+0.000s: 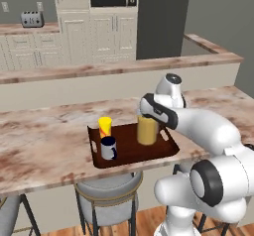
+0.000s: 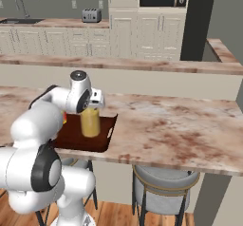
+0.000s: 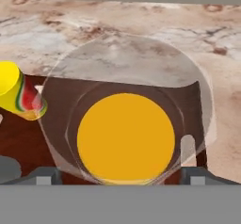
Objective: There is a tray on the dining counter. Grab the cup, mug, and pitcher and place them on the tray. The pitcher may be placed next to the tray if it cannot fit the tray.
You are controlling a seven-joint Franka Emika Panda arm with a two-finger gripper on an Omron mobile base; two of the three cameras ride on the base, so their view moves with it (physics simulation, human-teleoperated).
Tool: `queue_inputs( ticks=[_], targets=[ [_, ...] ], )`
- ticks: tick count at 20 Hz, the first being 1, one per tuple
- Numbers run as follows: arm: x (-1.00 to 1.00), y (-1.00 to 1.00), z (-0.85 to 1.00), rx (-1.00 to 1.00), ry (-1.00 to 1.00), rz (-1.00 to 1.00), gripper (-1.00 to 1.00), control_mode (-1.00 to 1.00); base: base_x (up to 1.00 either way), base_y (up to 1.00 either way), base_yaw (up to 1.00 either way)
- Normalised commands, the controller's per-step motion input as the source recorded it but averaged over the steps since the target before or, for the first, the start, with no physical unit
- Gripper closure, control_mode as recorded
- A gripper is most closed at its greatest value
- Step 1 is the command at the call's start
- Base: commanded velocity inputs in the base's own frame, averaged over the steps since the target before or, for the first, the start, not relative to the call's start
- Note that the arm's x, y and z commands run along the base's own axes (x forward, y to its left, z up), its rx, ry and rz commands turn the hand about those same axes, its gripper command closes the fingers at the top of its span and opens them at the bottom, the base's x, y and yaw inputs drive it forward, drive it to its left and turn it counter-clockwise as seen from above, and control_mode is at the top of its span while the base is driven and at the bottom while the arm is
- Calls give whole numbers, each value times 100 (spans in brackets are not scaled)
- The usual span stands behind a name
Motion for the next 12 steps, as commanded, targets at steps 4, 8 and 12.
queue_inputs(
  ticks=[4, 8, 12],
  targets=[
    [-51, -5, 13, 0, -7, 0, -100, -100, 0, 0, 0],
    [-6, -2, 49, 0, -1, 0, -100, -100, 0, 0, 0],
    [-15, -1, 84, 0, -1, 0, -100, -100, 0, 0, 0]
  ],
)
